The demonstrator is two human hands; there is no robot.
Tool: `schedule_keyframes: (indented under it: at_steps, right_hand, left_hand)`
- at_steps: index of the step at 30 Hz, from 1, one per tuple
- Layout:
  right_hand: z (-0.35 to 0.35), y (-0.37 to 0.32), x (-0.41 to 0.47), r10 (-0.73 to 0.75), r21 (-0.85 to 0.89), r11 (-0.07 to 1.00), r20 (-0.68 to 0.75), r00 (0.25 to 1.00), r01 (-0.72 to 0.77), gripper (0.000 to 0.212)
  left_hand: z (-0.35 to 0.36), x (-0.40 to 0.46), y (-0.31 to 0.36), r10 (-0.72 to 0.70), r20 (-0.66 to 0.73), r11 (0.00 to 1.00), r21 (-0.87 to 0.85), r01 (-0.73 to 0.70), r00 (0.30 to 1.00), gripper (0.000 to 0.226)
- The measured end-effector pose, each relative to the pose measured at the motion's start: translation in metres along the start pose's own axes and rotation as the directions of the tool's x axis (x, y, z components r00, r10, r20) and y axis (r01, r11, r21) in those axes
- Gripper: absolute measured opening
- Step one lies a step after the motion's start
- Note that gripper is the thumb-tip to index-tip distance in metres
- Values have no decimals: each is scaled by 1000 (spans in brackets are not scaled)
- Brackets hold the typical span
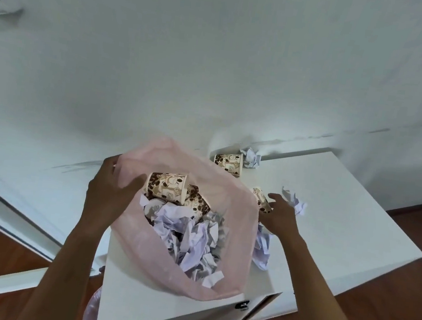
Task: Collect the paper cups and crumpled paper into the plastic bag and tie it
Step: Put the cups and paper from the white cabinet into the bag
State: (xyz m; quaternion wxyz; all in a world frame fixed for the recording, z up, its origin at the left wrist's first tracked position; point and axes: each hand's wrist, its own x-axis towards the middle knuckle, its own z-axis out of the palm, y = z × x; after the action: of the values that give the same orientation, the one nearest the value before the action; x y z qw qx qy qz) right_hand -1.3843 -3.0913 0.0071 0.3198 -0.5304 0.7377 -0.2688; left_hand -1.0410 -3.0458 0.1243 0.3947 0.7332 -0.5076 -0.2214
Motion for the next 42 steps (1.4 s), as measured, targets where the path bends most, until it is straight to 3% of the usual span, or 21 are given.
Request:
schedule_keyframes:
  at_steps: [5, 11, 18, 24, 29, 36, 42]
  right_hand:
    - [-1, 17, -1, -24, 147, 989, -72, 997, 34, 61]
    - [-22, 8, -24, -188, 300, 918, -241, 952, 258, 54]
    - [-57, -58, -61, -373, 403, 769, -349, 860, 497, 57]
    - [-60, -108, -101, -638, 313, 688, -168, 752, 654, 62]
    - [-29, -138, -107, -715, -74, 682, 146, 684, 728, 63]
    - [-42, -151, -102, -678, -36, 735, -45, 734, 677, 57]
    - [-8, -150, -99, -630, 89, 772, -22, 776, 629, 48]
  left_hand:
    - [-1, 1, -3, 12, -23, 1000, -14, -12, 1000, 60]
    - [-1, 0, 3, 1, -78, 998, -70, -6, 997, 46]
    - [-1, 2, 10, -1, -102, 993, -116, -11, 995, 41]
    - [-2, 1, 15, -3, -92, 991, -137, -10, 996, 35]
    - [-5, 1, 15, -12, -88, 992, -130, 0, 996, 35]
    - [-9, -2, 14, -10, -87, 991, -136, -2, 996, 36]
    - [-10, -1, 14, -1, -89, 988, -151, -12, 996, 35]
